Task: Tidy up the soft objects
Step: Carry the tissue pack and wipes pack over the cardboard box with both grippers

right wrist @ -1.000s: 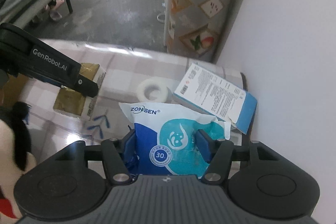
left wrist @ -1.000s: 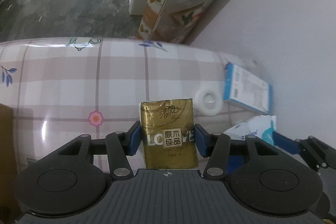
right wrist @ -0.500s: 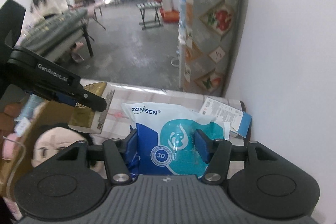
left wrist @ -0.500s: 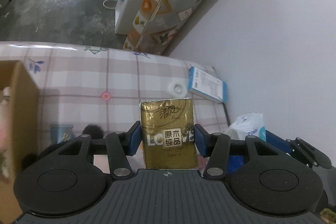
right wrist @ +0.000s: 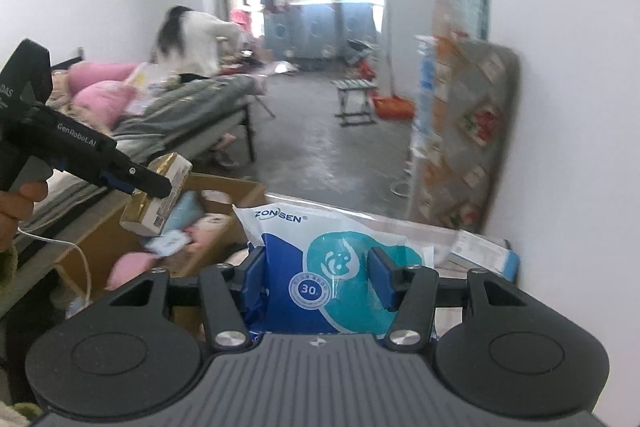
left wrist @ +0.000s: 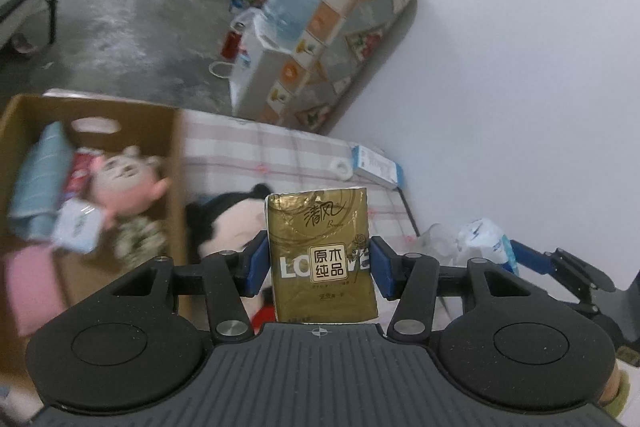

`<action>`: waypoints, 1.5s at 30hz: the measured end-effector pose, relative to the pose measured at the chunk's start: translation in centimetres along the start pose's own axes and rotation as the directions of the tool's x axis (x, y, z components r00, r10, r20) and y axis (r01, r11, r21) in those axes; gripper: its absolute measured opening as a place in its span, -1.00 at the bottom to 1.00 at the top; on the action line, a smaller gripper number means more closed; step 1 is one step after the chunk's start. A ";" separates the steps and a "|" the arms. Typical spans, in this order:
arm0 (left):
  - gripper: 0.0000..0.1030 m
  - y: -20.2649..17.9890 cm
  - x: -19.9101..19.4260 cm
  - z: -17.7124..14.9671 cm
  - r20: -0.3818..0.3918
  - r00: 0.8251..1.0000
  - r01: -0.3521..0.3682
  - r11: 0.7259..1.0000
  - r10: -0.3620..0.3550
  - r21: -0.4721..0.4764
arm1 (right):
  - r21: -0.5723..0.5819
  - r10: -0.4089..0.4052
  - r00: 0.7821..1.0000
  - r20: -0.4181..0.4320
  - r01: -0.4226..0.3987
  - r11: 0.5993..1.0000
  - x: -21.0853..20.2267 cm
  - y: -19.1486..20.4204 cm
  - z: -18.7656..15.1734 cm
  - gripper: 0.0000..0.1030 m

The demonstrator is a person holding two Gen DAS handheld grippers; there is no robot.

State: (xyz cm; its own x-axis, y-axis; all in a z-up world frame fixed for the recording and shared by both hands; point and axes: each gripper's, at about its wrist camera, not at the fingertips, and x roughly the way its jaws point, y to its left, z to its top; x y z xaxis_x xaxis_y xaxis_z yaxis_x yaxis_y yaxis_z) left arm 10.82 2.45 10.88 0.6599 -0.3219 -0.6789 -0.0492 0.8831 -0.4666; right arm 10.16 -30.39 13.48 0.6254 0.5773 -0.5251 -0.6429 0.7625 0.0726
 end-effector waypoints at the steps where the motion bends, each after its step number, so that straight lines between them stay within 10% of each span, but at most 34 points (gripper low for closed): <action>1: 0.00 0.8 -1.3 -0.8 0.012 1.000 -0.003 1.000 0.003 -0.010 | -0.015 0.017 1.000 0.003 -0.017 1.000 -0.3 1.2 0.0 -0.34; 17: 0.00 13.7 -8.4 -7.2 0.068 0.987 -0.138 0.981 0.148 -0.133 | -0.173 0.346 0.925 -0.158 -0.371 0.912 11.2 19.8 2.0 -0.33; 25: 0.00 20.3 -5.3 -6.6 -0.001 0.961 -0.272 0.952 0.275 -0.138 | -0.289 0.324 0.880 -0.348 -0.430 0.855 22.7 25.6 0.5 -0.44; 34: 0.00 23.9 -4.0 -6.5 -0.031 0.972 -0.237 0.960 0.235 -0.151 | -0.261 0.303 0.824 -0.479 -0.463 0.847 27.3 25.3 -0.6 -0.42; 41: 0.00 24.7 -4.3 -6.2 -0.008 0.983 -0.181 0.971 0.182 -0.154 | -0.116 0.346 0.738 -0.579 -0.495 0.861 28.3 24.5 -0.9 -0.08; 45: 0.00 25.0 -4.4 -6.3 -0.008 0.983 -0.185 0.971 0.186 -0.153 | -0.078 0.327 0.744 -0.583 -0.451 0.889 30.2 25.1 -1.9 -0.06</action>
State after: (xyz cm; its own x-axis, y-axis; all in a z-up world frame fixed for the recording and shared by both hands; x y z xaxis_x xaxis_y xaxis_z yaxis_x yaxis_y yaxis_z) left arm 2.03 23.79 -1.37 0.6332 -0.1552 -0.7582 -0.2839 0.8648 -0.4142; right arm 12.07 5.68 -2.15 -0.0023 0.5085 -0.8611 -0.8884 0.3943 0.2352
